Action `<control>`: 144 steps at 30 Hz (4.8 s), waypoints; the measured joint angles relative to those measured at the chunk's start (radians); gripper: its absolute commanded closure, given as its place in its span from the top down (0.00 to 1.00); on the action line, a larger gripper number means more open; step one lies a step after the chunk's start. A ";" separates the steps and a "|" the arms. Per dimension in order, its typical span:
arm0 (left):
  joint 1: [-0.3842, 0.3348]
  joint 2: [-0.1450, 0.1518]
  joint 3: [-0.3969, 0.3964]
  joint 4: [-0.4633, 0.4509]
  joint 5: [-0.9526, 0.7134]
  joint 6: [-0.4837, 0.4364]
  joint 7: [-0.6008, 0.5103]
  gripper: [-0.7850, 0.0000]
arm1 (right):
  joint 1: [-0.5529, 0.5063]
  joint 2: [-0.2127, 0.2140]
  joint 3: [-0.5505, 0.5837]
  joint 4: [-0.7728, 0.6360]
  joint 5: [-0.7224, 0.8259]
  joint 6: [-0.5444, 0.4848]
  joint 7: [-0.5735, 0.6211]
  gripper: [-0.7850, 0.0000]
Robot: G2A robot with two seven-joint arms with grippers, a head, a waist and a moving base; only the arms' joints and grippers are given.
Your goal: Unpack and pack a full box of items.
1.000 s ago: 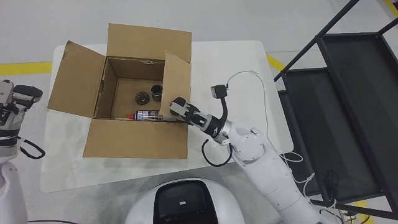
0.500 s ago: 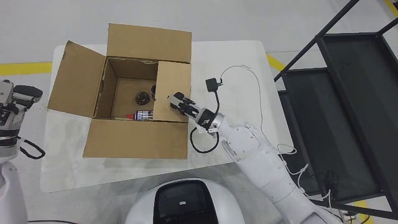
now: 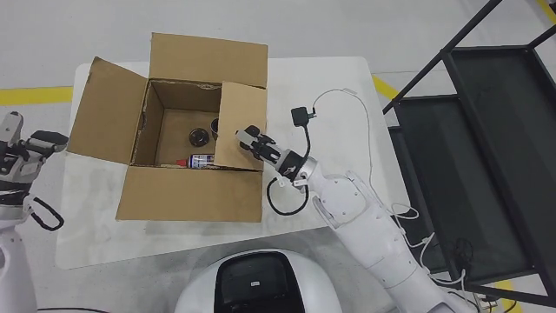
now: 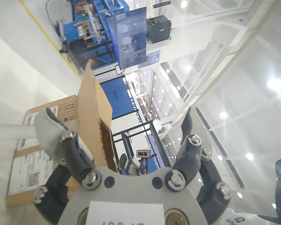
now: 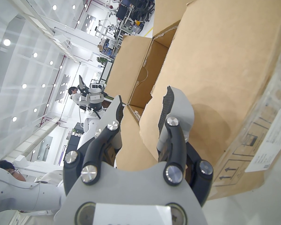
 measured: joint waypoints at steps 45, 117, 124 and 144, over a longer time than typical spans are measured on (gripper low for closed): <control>-0.089 0.005 0.358 -0.079 0.202 0.067 0.010 1.00 | -0.323 0.062 0.292 -0.210 0.151 -0.153 0.052 1.00; 0.118 0.022 -0.027 -0.083 -0.067 -0.299 0.016 1.00 | 0.765 -0.101 -0.096 0.920 0.293 0.062 -0.074 1.00; 0.118 0.022 -0.027 -0.083 -0.067 -0.299 0.016 1.00 | 0.847 -0.155 -0.155 1.090 0.329 0.007 -0.033 1.00; 0.118 0.022 -0.027 -0.083 -0.067 -0.299 0.016 1.00 | 0.816 -0.181 -0.130 1.156 0.377 -0.252 0.078 1.00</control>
